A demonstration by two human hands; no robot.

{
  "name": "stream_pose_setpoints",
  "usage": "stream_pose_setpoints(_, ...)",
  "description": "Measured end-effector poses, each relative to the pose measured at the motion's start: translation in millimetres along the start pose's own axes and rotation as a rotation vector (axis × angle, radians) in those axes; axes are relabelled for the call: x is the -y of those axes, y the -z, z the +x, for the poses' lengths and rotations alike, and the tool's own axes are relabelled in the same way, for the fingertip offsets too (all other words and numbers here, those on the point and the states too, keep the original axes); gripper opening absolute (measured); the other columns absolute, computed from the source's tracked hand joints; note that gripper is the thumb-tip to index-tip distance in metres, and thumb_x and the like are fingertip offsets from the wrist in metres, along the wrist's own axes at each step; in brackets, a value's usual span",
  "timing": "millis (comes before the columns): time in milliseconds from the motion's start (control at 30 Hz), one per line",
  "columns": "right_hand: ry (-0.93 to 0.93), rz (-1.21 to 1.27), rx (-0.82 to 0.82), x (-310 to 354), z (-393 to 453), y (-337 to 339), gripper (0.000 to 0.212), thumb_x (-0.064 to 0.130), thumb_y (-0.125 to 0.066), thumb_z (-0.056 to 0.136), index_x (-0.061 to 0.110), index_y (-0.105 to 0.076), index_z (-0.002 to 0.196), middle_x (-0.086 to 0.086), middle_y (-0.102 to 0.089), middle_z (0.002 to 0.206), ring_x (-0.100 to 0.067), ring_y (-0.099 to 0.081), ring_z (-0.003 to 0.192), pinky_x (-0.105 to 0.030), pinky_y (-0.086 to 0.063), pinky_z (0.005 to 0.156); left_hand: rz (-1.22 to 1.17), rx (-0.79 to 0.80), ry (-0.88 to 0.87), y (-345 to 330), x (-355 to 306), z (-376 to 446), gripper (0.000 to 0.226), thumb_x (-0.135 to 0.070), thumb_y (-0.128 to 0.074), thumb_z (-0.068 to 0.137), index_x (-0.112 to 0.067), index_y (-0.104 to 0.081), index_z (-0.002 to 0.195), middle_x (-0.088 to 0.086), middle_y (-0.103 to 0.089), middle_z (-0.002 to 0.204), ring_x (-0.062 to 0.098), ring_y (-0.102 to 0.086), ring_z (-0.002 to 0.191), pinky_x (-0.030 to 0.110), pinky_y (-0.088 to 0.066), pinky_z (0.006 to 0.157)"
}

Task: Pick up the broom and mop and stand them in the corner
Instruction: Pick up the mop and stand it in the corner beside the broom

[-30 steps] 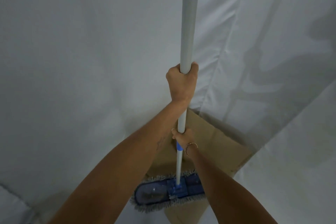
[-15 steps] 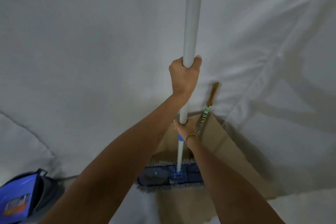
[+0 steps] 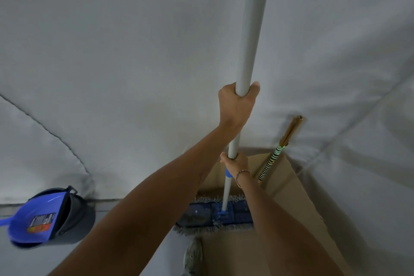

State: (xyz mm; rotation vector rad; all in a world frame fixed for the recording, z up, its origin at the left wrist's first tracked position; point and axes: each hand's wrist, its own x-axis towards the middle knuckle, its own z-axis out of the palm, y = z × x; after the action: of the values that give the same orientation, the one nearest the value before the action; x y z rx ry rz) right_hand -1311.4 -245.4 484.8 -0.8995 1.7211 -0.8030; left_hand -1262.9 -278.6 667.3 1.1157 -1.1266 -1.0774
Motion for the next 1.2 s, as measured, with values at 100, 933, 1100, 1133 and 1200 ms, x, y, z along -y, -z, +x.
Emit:
stream_pose_setpoints(100, -0.042, 0.010, -0.014, -4.1, 22.6, -2.8, 0.019, 0.020, -0.062, 0.083, 0.012, -0.063, 0.066, -0.006, -0.066, 0.073, -0.011, -0.053, 0.057, -0.021, -0.041, 0.050, 0.007, 0.032, 0.032, -5.6, 19.4, 20.8, 0.033, -0.021, -0.063, 0.082, -0.005, -0.049, 0.057, 0.011, -0.041, 0.051, 0.026, -0.042, 0.046, 0.037, -0.042, 0.046)
stream_pose_setpoints(933, -0.122, -0.073, 0.064, -8.2, 142.8, -20.6, 0.037, 0.030, -0.070, 0.077, -0.004, -0.071, 0.093, -0.023, -0.071, 0.097, -0.024, -0.059, 0.079, -0.032, -0.051, 0.067, -0.020, 0.167, 0.213, -12.3, 101.5, 151.7, 0.038, -0.018, -0.067, 0.084, -0.015, -0.044, 0.053, -0.002, -0.041, 0.041, 0.013, -0.038, 0.034, 0.024, -0.038, 0.041)
stream_pose_setpoints(1100, -0.103, -0.109, 0.103, -1.2, 137.5, -13.6, 0.025, 0.033, -0.075, 0.074, 0.012, -0.062, 0.073, -0.004, -0.060, 0.075, -0.022, -0.057, 0.077, -0.033, -0.049, 0.071, 0.002, 0.255, 0.206, -6.9, 100.8, 151.3, 0.036, -0.017, -0.069, 0.082, -0.014, -0.047, 0.054, -0.002, -0.045, 0.042, 0.013, -0.043, 0.038, 0.027, -0.045, 0.046)
stream_pose_setpoints(1133, -0.089, -0.125, 0.106, 0.2, 134.6, -11.9, 0.027, 0.033, -0.075, 0.074, 0.009, -0.062, 0.076, -0.005, -0.062, 0.078, -0.022, -0.058, 0.079, -0.034, -0.051, 0.074, 0.018, 0.280, 0.190, -4.8, 100.7, 150.7, 0.034, -0.017, -0.070, 0.081, -0.013, -0.049, 0.054, 0.000, -0.048, 0.044, 0.014, -0.047, 0.040, 0.029, -0.048, 0.050)
stream_pose_setpoints(1200, -0.061, -0.138, 0.096, -1.1, 128.9, -9.4, 0.037, 0.031, -0.075, 0.074, 0.001, -0.064, 0.092, -0.011, -0.065, 0.089, -0.024, -0.060, 0.085, -0.036, -0.053, 0.079, 0.043, 0.345, 0.157, 0.9, 102.1, 149.7, 0.028, -0.018, -0.071, 0.081, -0.010, -0.055, 0.059, 0.004, -0.057, 0.051, 0.018, -0.057, 0.050, 0.032, -0.055, 0.060)
